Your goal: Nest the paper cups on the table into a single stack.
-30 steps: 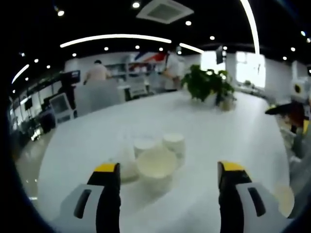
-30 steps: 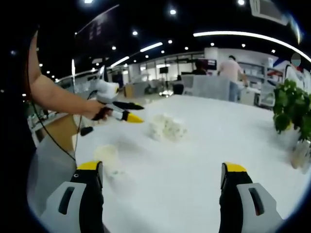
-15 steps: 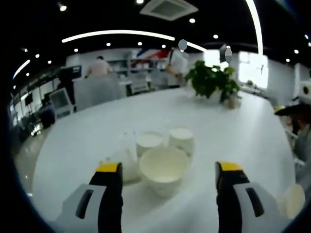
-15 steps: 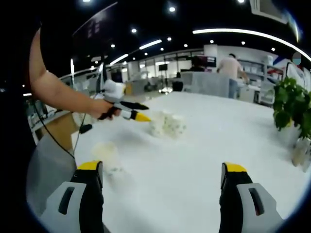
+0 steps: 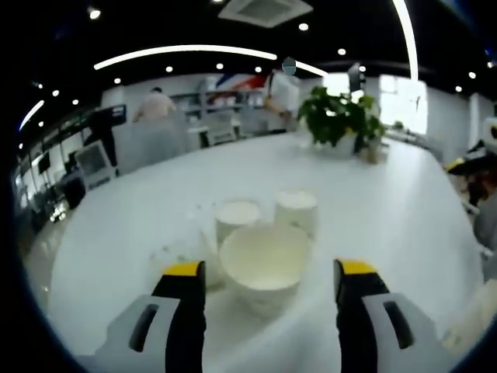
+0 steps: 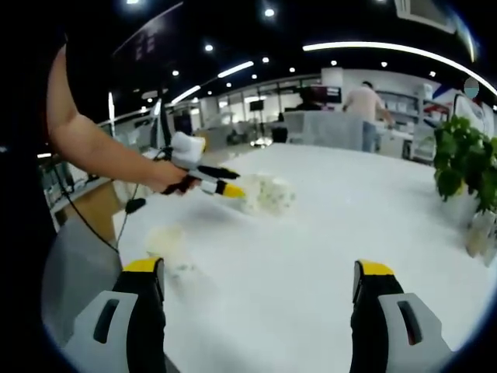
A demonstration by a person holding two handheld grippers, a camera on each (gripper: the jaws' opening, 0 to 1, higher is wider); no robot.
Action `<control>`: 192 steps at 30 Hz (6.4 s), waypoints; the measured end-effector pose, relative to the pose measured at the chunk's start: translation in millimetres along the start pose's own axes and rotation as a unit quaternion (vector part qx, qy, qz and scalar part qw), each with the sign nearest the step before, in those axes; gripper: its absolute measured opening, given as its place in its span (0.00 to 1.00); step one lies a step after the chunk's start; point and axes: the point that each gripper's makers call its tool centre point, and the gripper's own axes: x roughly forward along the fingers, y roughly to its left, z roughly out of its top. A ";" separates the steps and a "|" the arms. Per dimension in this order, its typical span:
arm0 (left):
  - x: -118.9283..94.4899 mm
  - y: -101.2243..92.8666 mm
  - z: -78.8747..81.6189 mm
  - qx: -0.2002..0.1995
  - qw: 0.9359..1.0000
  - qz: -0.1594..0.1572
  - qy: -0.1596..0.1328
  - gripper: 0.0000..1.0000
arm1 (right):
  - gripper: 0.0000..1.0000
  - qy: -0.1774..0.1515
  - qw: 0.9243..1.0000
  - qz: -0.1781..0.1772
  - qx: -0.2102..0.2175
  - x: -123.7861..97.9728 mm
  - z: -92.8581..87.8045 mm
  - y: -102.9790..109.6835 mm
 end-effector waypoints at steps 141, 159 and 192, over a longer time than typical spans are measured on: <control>-59.7 8.0 117.8 0.052 0.996 -0.056 -0.042 0.39 | 1.00 -0.003 0.999 0.024 -0.038 5.8 24.4 4.2; -79.5 -8.1 130.0 0.062 0.994 -0.070 -0.049 0.38 | 1.00 -0.013 0.999 0.018 -0.038 -1.5 28.8 4.0; -128.2 -68.7 136.2 0.053 0.991 -0.110 -0.051 0.38 | 1.00 -0.032 0.998 0.022 -0.051 -10.0 44.2 4.0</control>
